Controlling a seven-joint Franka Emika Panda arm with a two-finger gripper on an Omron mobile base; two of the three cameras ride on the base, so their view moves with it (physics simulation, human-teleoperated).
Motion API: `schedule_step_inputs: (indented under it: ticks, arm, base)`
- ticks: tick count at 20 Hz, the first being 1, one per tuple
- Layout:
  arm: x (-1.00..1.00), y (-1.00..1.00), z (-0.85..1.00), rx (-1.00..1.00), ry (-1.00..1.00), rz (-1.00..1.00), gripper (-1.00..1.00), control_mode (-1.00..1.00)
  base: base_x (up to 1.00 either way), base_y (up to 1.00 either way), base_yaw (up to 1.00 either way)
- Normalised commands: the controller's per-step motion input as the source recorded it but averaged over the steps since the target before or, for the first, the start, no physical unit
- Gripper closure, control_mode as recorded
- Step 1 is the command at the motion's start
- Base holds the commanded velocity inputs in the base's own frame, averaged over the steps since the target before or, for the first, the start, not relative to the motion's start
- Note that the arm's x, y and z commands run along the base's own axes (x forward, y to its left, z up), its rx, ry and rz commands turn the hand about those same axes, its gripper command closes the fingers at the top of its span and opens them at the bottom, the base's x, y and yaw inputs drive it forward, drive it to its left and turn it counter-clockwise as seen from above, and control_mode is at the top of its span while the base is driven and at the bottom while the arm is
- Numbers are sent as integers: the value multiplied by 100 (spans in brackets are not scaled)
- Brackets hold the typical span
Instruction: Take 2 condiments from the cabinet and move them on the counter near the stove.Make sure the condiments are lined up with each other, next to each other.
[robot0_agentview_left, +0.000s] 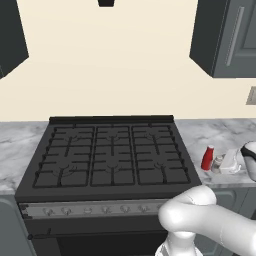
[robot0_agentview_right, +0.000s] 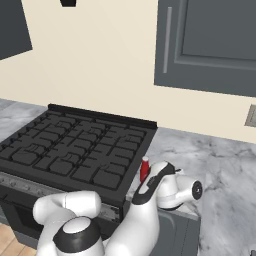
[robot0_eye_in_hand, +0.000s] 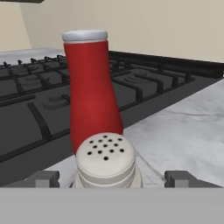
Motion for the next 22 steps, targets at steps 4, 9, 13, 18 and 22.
schedule_step_inputs:
  ticks: [4, 9, 13, 18, 22]
  arm:
    - [0, 13, 0, 0, 0, 4, -100, -100]
    - [0, 6, 0, 0, 0, 4, -100, -100]
    - [-5, 0, 0, 0, 0, 2, -100, -100]
    - [-8, 0, 0, 0, 0, 0, -100, -100]
    - [-3, 0, 0, 0, 0, 0, -100, -100]
  base:
    - [0, 0, 0]
    - [0, 0, 0]
    - [0, 0, 0]
    - [0, 0, 0]
    - [0, 0, 0]
